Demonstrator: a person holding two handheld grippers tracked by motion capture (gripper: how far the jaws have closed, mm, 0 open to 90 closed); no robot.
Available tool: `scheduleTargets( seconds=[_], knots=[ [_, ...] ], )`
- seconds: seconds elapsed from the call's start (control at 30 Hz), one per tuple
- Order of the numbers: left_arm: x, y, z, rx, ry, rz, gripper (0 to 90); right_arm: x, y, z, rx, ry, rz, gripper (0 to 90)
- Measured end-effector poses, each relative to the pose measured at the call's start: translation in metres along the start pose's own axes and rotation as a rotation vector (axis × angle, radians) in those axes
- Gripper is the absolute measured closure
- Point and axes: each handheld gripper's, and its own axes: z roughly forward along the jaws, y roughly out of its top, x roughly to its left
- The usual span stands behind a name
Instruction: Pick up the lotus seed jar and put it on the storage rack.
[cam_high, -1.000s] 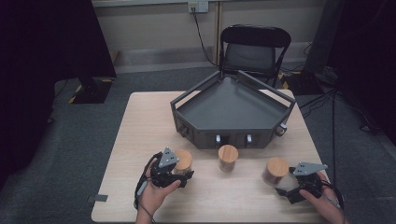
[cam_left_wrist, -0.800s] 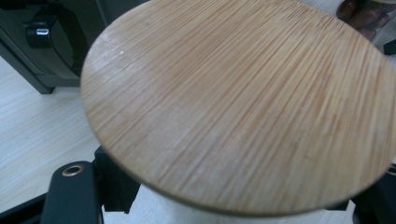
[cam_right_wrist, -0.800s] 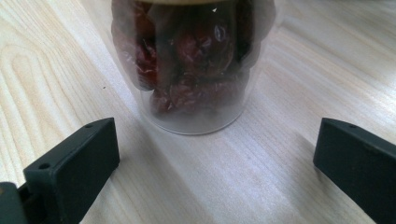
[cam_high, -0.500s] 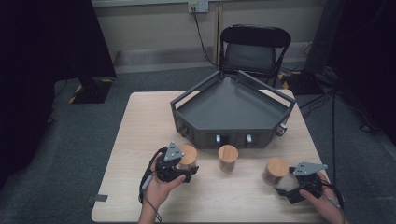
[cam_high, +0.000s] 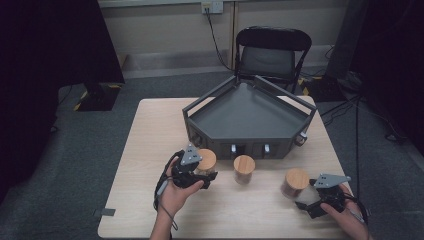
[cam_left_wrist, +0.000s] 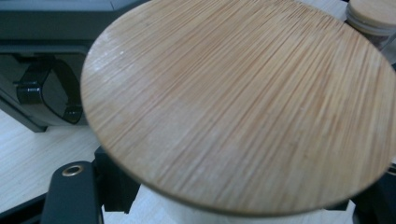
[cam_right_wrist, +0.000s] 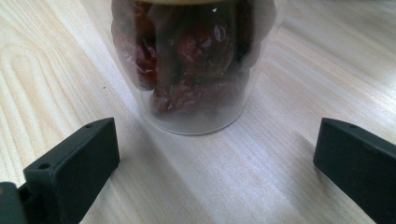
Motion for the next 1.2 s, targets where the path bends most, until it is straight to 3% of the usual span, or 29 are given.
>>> scheduleTargets(
  seconds=[0.6,0.73,1.2],
  knots=[
    [0.005,0.019,0.000,-0.018,-0.002,-0.002,25.8,0.000,0.000,0.000,0.000,0.000,0.000,0.0],
    [0.004,0.025,0.000,-0.004,0.008,0.015,25.8,0.000,0.000,0.000,0.000,0.000,0.000,0.0],
    [0.005,0.043,0.000,-0.012,0.007,0.021,25.8,0.000,0.000,0.000,0.000,0.000,0.000,0.0]
  ],
)
